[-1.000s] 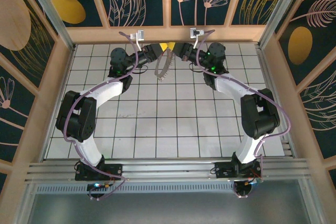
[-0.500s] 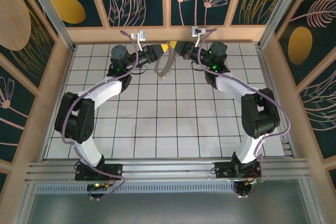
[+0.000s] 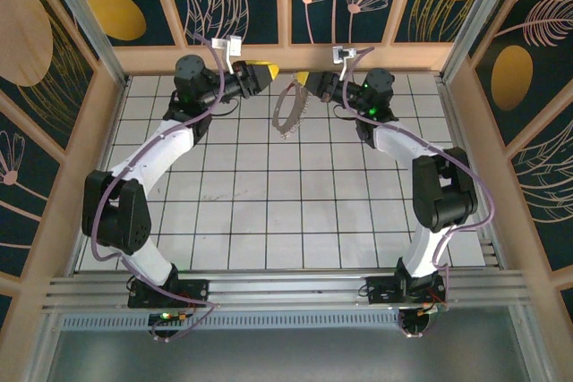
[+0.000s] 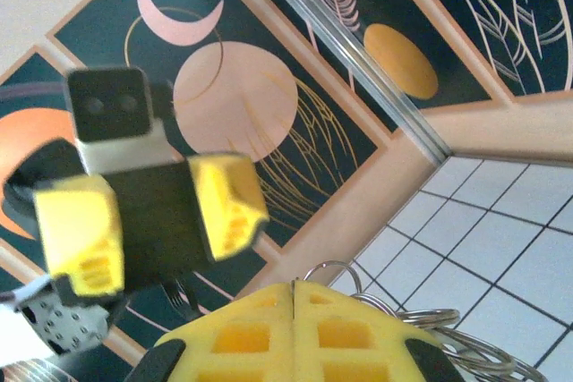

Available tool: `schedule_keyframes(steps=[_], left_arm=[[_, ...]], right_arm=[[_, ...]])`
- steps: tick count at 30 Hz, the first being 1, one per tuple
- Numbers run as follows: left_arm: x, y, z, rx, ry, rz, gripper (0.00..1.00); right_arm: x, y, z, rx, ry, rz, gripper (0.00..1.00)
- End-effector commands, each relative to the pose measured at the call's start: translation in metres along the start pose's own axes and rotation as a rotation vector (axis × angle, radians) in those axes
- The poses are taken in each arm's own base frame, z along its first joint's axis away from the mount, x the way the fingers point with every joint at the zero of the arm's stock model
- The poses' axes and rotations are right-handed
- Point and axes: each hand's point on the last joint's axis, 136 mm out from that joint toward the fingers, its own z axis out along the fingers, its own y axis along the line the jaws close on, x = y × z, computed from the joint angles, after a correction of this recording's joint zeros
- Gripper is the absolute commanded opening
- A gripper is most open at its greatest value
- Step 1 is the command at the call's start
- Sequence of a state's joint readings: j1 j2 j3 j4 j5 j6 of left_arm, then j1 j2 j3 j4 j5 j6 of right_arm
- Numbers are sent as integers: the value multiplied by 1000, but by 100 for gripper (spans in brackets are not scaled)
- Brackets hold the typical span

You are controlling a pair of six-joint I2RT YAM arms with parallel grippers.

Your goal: Put the keys on the keyring

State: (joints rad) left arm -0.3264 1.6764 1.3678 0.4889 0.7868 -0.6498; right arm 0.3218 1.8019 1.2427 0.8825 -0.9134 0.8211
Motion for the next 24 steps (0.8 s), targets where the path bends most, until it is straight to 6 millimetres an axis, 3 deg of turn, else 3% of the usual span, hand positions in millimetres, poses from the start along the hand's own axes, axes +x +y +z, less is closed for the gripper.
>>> schedule_keyframes(steps=[1, 2, 11, 24], left_arm=[[1, 3, -1, 23, 94, 70, 50], [6, 13, 1, 30, 124, 60, 50], [24, 33, 1, 156, 294, 41, 46], [32, 39, 6, 224, 323, -17, 42]], right_arm=[[-3, 14, 5, -67, 75, -94, 0], [-2, 13, 6, -67, 92, -104, 0], [-8, -2, 6, -72, 179, -122, 0], [-13, -12, 16, -76, 203, -100, 0]])
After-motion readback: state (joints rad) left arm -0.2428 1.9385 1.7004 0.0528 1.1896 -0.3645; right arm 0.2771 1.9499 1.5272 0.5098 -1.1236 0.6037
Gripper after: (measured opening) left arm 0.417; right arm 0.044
